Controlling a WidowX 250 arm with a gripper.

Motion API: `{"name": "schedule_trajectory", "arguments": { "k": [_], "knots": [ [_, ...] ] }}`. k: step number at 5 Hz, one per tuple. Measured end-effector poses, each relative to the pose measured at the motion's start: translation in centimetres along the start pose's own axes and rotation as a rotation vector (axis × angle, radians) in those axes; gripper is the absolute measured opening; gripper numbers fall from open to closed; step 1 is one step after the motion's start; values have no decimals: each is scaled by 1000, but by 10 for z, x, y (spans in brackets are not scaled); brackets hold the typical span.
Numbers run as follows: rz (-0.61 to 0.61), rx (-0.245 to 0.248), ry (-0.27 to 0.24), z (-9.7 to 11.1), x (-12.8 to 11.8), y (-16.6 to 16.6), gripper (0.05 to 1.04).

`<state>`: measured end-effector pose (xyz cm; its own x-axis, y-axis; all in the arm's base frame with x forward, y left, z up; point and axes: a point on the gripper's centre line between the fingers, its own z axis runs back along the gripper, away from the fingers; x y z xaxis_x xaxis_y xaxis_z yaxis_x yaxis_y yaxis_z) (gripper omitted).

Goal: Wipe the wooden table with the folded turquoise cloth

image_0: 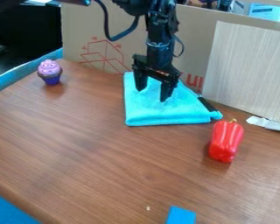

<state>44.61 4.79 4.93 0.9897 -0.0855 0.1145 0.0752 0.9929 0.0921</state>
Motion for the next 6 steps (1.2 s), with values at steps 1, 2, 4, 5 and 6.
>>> {"name": "schedule_trajectory", "arguments": {
  "k": [1,2,4,5,6],
  "knots": [
    [12,4,19,-11,-1,0,1001],
    [10,7,34,-17,-16,1,1001],
    [-65,-23,63,-7,-83,6,1001],
    [-119,-31,65,1,-113,7,1001],
    [-164,-35,90,0,-142,11,1001]
  ]
}}
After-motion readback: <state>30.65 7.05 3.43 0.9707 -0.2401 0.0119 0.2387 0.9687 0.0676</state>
